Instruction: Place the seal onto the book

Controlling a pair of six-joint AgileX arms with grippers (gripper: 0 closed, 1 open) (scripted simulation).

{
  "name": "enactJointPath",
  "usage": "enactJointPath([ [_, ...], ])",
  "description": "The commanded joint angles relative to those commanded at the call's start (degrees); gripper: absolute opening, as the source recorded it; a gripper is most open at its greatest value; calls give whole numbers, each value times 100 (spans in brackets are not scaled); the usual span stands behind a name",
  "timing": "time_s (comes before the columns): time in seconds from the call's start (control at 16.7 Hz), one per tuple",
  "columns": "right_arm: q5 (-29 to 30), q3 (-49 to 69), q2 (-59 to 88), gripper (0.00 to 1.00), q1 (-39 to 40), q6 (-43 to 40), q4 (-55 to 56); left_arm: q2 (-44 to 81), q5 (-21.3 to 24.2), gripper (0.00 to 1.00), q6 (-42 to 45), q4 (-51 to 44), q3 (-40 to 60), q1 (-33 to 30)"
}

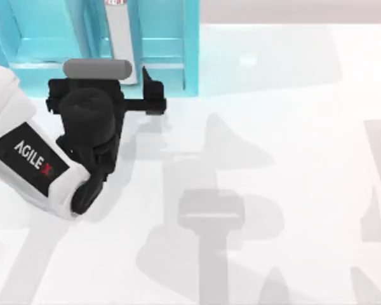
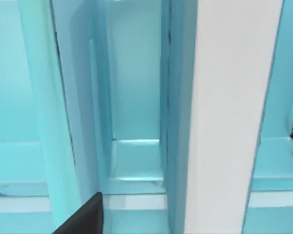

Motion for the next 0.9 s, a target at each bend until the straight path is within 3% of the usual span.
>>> enactJointPath([
  [0.48, 0, 0, 0, 100, 0, 0, 0, 96, 21, 100, -3, -23, 76, 29],
  [0.9, 0, 0, 0, 100, 0, 0, 0, 1005, 313, 100, 24, -742, 1736, 297],
])
